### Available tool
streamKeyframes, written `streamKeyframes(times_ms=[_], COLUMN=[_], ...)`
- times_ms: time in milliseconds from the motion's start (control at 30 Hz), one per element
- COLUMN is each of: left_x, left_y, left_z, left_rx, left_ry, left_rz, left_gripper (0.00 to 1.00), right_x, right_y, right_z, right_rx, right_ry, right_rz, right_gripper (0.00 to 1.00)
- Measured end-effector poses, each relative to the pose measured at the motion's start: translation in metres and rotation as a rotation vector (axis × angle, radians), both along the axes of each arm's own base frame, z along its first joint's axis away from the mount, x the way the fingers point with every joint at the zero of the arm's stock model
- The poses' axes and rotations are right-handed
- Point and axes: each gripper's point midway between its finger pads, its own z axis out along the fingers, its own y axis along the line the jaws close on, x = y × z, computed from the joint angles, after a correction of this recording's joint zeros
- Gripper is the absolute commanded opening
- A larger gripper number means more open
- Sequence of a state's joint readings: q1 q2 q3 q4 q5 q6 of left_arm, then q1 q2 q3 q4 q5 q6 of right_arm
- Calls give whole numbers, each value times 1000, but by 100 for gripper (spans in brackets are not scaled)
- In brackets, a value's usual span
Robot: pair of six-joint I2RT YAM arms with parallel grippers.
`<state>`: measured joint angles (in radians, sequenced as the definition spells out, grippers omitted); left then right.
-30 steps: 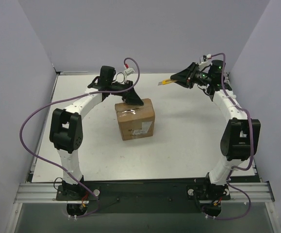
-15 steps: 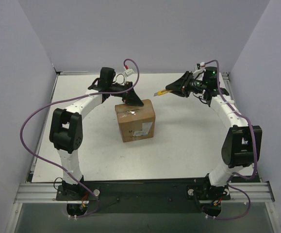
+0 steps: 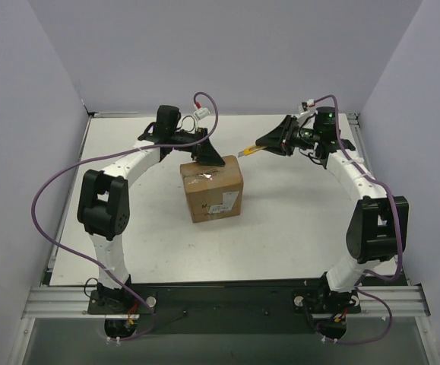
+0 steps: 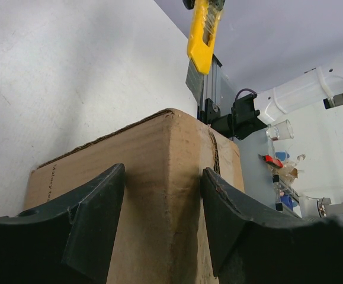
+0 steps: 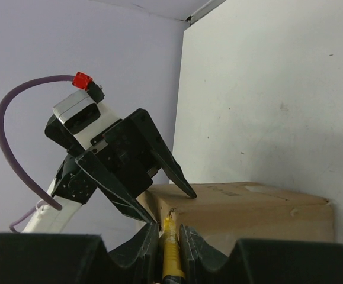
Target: Unpack the express box
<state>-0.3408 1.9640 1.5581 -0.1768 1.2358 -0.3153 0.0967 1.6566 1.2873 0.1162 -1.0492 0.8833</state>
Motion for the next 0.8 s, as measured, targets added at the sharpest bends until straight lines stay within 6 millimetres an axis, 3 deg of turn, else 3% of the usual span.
streamKeyframes(times_ms=[800], left_x=[2], left_y=[-1], left_z=[-1], left_rx=[3], left_ry=[7], left_rz=[-5], left_gripper=[63], right_x=[-4], right_y=[10], right_z=[-13], right_rx=[1], right_ry=[11], right_rz=[75], right_gripper=[0])
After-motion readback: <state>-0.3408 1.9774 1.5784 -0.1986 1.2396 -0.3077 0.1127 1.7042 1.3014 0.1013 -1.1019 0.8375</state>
